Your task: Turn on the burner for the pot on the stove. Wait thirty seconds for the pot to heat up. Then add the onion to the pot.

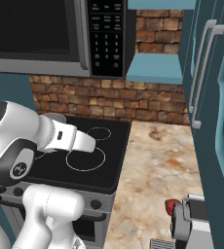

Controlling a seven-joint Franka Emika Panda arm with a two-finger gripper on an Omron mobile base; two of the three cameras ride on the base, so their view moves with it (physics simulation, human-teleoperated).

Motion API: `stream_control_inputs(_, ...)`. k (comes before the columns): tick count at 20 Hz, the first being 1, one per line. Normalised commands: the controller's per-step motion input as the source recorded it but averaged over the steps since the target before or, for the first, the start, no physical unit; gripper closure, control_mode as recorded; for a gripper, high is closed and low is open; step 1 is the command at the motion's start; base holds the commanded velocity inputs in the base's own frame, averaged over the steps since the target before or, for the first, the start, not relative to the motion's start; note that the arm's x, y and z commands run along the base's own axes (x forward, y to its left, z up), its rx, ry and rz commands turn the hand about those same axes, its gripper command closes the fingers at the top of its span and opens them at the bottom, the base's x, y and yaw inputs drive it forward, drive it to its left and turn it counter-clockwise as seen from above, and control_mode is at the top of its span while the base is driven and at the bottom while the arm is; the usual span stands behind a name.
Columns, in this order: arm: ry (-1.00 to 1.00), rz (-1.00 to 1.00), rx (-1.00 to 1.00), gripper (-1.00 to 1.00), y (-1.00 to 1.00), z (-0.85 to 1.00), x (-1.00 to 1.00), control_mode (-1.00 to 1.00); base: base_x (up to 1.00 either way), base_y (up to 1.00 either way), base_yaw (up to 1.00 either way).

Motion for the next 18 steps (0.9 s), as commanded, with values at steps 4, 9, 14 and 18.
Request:
stream_control_inputs(4,0.0,0.0,0.0,-1.0,0.0,0.0,0.0,-1.0,0.0,0.0,0.0)
stream_control_inputs(9,0.0,0.0,0.0,-1.0,0.0,0.0,0.0,-1.0,0.0,0.0,0.0)
stream_control_inputs(14,0.0,0.0,0.0,-1.0,0.0,0.0,0.0,-1.0,0.0,0.0,0.0)
stream_control_inputs(18,0.0,0.0,0.0,-1.0,0.0,0.0,0.0,-1.0,0.0,0.0,0.0)
